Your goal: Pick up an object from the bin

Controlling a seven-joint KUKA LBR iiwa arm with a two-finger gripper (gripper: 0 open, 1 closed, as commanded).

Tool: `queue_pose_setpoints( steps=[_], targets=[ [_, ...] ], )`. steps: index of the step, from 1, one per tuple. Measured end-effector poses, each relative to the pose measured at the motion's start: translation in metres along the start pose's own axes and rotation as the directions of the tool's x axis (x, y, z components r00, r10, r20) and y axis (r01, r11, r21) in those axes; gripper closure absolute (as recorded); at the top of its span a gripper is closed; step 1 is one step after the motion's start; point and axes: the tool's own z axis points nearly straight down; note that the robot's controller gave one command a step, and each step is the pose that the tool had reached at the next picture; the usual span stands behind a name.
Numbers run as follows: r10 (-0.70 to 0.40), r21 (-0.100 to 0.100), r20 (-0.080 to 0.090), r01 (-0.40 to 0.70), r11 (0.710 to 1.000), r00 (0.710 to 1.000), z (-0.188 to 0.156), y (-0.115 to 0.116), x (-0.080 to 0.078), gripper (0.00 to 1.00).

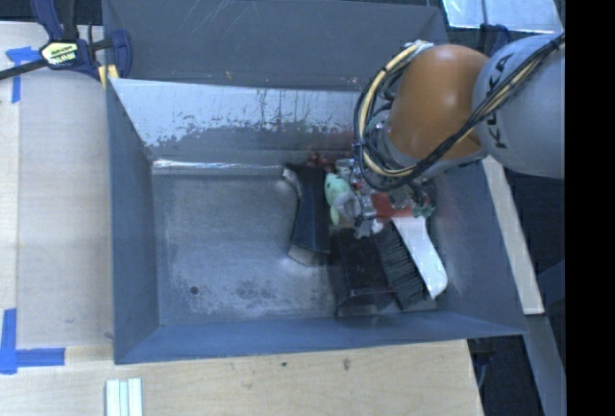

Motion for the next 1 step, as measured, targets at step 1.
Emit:
queue_pose_setpoints(
  steps=[1],
  targets=[
    [0.0, 0.0, 0.0, 0.0, 1.0, 1.0, -0.0001, -0.0001, -0.0001, 1.0]
  ],
)
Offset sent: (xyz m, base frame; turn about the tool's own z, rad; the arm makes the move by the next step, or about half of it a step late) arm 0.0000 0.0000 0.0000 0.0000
